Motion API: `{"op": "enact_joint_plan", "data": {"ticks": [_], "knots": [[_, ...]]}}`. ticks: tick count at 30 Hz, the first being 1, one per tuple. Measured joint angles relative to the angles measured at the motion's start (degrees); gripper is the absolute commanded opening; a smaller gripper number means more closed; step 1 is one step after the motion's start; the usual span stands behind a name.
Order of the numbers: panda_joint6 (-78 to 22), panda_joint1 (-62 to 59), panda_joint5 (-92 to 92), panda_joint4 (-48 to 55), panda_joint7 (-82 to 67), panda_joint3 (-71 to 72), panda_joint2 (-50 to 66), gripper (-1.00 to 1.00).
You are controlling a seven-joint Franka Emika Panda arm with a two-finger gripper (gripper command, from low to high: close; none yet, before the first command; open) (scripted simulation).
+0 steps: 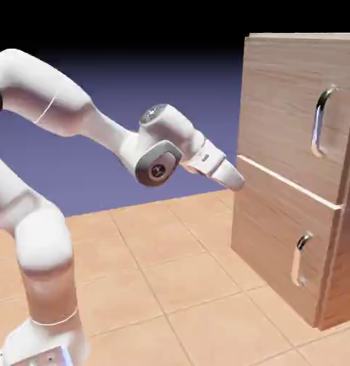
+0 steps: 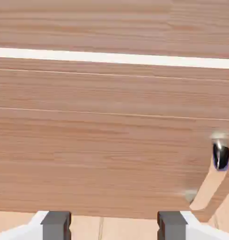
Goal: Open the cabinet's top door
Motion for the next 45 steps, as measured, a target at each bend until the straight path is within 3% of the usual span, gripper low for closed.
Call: {"op": "enact_joint_plan", "data": {"ticks": [45], "knots": [[-1.1, 40.4, -112.1, 27.4, -36.4, -43.9, -10.1, 0.00]]}}
